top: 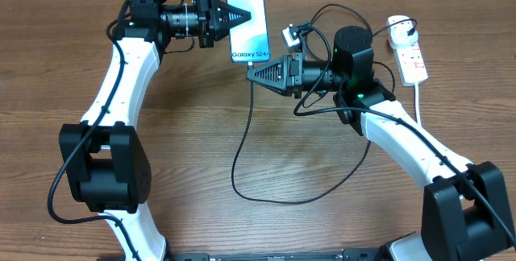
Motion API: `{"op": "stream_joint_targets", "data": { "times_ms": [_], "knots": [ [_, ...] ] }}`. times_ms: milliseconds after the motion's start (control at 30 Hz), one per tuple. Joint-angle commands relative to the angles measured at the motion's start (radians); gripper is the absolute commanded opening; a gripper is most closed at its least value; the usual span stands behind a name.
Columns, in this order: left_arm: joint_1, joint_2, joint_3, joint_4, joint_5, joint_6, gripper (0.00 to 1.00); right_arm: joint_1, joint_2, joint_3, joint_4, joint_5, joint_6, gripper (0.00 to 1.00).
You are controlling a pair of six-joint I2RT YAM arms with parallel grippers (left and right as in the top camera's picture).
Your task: Plug charger to phone and switch on socket
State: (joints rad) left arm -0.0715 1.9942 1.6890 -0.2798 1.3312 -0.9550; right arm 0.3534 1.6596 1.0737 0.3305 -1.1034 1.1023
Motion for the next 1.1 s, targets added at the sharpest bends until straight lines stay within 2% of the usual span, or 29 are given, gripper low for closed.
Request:
{"op": "stream_joint_targets", "data": {
  "times_ms": [0, 1067],
  "knots": [
    [-0.006, -0.003, 0.008, 0.002, 0.099, -0.014, 0.04, -0.026, -0.021, 0.019, 0.014, 0.064, 0.021, 0.04],
    [-0.008, -0.003, 0.008, 0.001, 0.137, -0.013, 0.04, -0.029, -0.021, 0.019, 0.042, 0.154, 0.05, 0.04]
  ]
}}
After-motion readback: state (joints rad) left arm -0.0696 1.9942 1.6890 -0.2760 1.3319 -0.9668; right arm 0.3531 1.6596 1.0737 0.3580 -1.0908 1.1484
